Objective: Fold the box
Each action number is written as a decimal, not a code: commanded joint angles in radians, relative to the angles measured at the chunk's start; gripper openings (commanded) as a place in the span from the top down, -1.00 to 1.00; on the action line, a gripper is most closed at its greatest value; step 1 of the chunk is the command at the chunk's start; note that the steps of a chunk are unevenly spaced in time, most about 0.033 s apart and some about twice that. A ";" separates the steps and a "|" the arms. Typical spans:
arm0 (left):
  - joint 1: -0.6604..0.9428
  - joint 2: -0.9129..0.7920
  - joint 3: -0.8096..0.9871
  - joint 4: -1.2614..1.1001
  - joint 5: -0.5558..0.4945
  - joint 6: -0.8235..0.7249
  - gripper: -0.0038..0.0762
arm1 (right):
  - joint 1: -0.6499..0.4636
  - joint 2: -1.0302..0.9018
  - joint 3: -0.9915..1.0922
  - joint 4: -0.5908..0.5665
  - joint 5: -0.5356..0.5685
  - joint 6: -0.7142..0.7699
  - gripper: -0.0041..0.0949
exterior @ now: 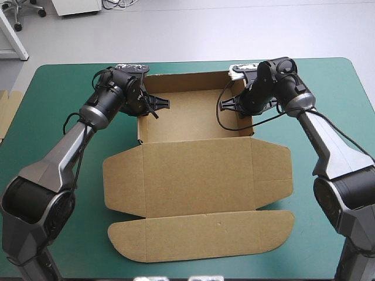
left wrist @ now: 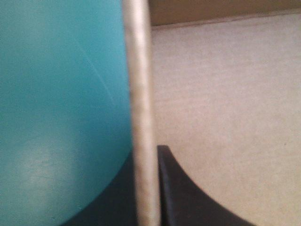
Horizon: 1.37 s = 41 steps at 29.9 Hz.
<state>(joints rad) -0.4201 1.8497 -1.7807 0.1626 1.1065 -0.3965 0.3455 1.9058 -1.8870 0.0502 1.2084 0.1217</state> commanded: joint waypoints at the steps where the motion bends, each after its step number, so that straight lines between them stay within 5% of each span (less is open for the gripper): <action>1: 0.011 -0.009 -0.031 0.022 -0.006 0.038 0.93 | -0.004 -0.049 -0.033 -0.070 0.037 -0.030 0.91; 41: 0.080 0.194 -0.033 -0.051 -0.029 0.119 0.93 | 0.035 0.147 -0.033 -0.069 0.037 -0.025 0.92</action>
<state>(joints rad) -0.3423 2.0682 -1.8014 0.0741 1.0815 -0.3068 0.3840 2.0812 -1.9053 0.0258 1.1874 0.1419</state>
